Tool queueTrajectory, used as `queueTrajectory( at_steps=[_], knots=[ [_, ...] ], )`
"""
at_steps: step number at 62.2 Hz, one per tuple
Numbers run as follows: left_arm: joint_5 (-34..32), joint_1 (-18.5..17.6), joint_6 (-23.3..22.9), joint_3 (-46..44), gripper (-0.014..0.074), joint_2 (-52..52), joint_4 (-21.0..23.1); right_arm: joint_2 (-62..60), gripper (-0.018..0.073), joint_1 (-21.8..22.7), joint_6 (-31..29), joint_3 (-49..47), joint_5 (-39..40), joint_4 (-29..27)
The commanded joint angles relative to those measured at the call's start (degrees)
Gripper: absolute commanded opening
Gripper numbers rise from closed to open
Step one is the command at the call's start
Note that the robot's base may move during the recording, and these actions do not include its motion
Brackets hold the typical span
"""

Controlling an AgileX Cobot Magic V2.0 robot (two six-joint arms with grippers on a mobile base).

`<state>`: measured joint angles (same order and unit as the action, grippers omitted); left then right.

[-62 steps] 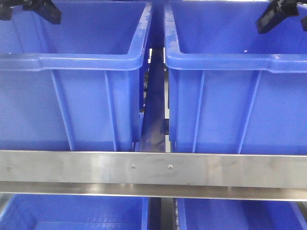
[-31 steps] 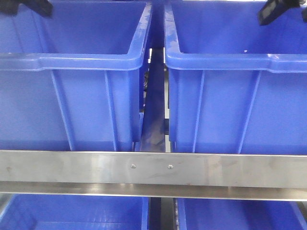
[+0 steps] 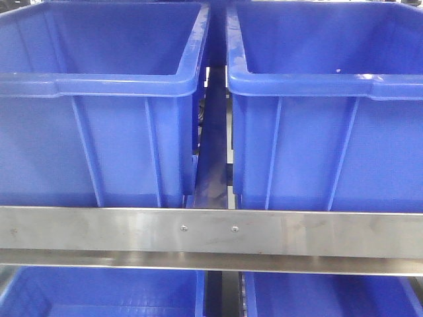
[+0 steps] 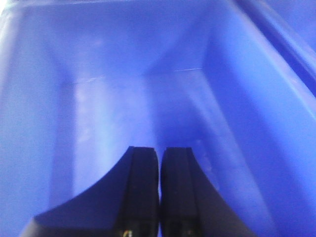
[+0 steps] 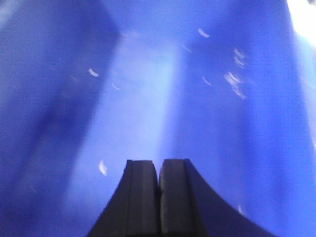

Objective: Sort and place red and blue blocks on shelf
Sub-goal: 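Open the right gripper to drop the red cube into its bin, then open the left gripper to drop the blue cube into its bin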

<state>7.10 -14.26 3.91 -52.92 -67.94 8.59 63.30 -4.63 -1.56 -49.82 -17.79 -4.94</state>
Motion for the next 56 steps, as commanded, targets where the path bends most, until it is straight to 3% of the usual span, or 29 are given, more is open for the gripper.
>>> queueTrajectory(
  at_steps=[1, 26, 31, 38, 45, 56],
  knots=[
    [-5.50, 0.42, -0.23, 0.03, 0.0125, 3.53, 1.37, -2.82, 0.0049, 0.59, -0.35, -2.17, 2.16, -1.97],
    [-11.50, 0.46, -0.23, 18.36, 0.0125, 15.90, 1.88, -15.61, 0.0049, 0.59, -0.35, 8.91, 9.59, -3.04],
    [-13.71, 0.46, -0.23, 22.57, 0.0125, 19.41, 3.41, -19.74, 0.0049, 0.59, -0.35, 13.02, 12.78, -3.04],
    [-17.87, 0.46, -0.23, 28.00, 0.0125, 25.63, 9.22, -25.80, 0.0049, 0.59, -0.35, 18.82, 15.21, -3.04],
    [-21.40, 0.46, -0.23, 32.50, 0.0125, 31.35, 10.22, -32.41, 0.0049, 0.59, -0.35, 23.00, 15.19, -3.04],
    [-21.43, 0.46, 0.07, 35.55, 0.0125, 38.97, 10.12, -42.07, 0.0049, 0.59, -0.35, 25.87, 11.00, -3.04]
  ],
)
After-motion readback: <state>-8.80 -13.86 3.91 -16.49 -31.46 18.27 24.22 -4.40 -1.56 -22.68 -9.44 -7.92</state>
